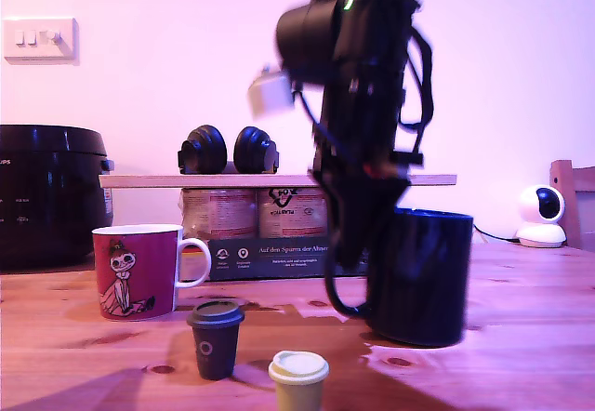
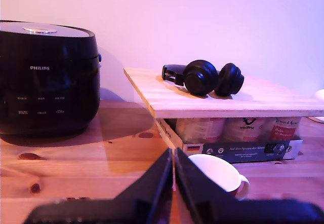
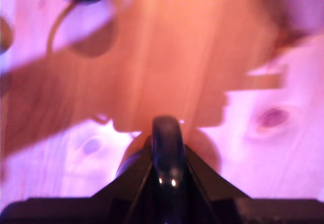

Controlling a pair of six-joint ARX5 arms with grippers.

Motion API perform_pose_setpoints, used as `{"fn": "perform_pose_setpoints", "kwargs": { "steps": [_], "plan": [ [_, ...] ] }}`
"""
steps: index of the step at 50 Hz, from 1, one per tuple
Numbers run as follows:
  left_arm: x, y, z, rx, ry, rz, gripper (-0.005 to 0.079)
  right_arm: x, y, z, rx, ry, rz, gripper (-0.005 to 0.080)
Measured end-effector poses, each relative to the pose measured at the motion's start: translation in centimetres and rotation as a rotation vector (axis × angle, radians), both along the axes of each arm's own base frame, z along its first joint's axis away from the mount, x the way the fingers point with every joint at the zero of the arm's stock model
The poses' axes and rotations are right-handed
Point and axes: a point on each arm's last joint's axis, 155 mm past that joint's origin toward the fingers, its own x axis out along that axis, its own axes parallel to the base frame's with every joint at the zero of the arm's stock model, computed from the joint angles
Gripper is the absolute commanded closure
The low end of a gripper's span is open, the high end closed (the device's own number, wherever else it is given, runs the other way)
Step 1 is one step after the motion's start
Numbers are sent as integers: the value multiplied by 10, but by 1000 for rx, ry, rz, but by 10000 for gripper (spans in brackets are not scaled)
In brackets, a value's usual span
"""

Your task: Pick up the blue coffee cup and place it on the shelf behind you

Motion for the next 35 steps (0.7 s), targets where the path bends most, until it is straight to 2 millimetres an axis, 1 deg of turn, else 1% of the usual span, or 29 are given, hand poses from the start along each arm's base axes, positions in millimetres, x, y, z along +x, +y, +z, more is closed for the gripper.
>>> {"fn": "perform_pose_setpoints", "kwargs": {
  "steps": [8, 9, 11, 15, 16, 19, 24, 28, 35],
  "plan": [
    [0, 0, 0, 0, 0, 0, 763, 1, -5, 0, -18, -4, -8, 764],
    [0, 0, 0, 0, 0, 0, 763, 1, -5, 0, -20, -5, -9, 753],
    [0, 0, 0, 0, 0, 0, 763, 2, -6, 0, -21, -7, -26, 705],
    [0, 0, 0, 0, 0, 0, 763, 4, -7, 0, -28, -17, -63, 534],
    [0, 0, 0, 0, 0, 0, 763, 5, -7, 0, -29, -18, -65, 502],
    [0, 0, 0, 0, 0, 0, 763, 5, -6, 0, -29, -25, -84, 445],
    [0, 0, 0, 0, 0, 0, 763, 8, -7, 1, -42, -47, -106, 434],
    [0, 0, 0, 0, 0, 0, 763, 5, -5, 1, -49, -49, -98, 434],
    [0, 0, 0, 0, 0, 0, 763, -7, -5, -1, -77, -26, -77, 434]
  ]
}}
